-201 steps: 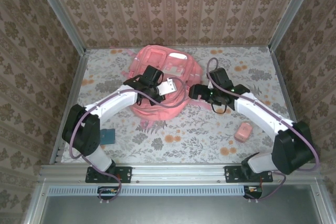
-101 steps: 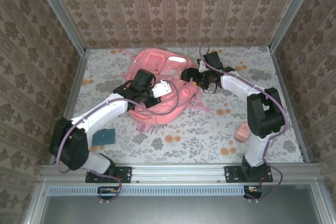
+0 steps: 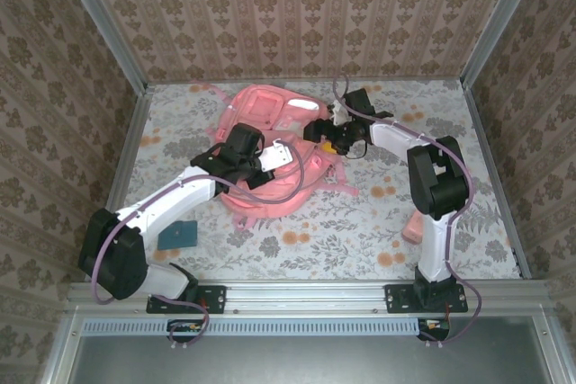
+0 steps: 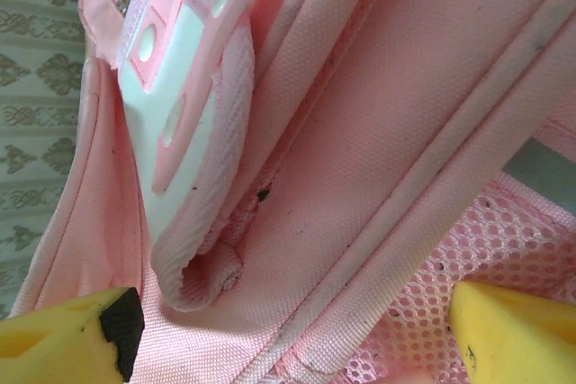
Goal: Pack the student bag
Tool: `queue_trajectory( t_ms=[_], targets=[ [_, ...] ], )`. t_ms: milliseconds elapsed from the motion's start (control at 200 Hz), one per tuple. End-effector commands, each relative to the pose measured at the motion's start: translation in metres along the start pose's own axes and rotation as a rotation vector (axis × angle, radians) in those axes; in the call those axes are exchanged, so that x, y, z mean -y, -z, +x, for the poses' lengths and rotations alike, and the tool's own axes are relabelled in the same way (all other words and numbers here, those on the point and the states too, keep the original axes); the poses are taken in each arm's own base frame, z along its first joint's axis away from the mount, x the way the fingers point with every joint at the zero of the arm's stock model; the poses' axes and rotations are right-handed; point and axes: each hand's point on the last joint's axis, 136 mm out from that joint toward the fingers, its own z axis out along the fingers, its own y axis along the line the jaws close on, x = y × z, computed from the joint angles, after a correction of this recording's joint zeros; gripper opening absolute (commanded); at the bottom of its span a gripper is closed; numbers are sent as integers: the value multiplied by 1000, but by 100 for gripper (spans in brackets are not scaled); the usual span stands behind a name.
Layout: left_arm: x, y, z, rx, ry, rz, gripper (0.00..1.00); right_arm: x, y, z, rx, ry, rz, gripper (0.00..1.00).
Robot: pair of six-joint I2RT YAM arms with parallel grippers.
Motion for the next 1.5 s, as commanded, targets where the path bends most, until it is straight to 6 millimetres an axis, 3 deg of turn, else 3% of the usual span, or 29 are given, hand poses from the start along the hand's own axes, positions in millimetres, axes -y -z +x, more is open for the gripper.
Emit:
queue_trajectory(
  t_ms=[0, 130, 250, 370, 595, 745, 1050, 1245, 1375, 1490],
  targets=[
    [-13, 12, -24, 89, 17, -58, 0, -21, 2, 8, -32, 7, -119, 88],
    [-11, 9, -22, 80, 15, -51, 0, -25, 13, 10, -12, 7, -136, 81],
    [-11, 6, -22, 72, 9, -50, 0, -22, 20, 15, -2, 20, -97, 64],
    [-10, 1, -20, 47, 0, -47, 0, -20, 24, 22, -11, 27, -84, 54],
    [-6, -4, -16, 20, -12, -37, 0, -18, 29, 28, -9, 34, -67, 44],
    [-5, -4, -17, 21, -17, -36, 0, -17, 31, 31, -11, 31, -62, 43],
    [-3, -4, -18, 28, -17, -24, 0, -4, 24, 37, -35, 14, -28, 21],
    [-3, -4, -18, 29, -16, -25, 0, -5, 24, 35, -30, 19, -32, 21],
    [-2, -3, -18, 32, -17, -23, 0, -6, 24, 34, -30, 29, -31, 30],
    [-2, -3, -19, 34, -14, -24, 0, -2, 21, 35, -42, 26, -25, 31]
  ],
)
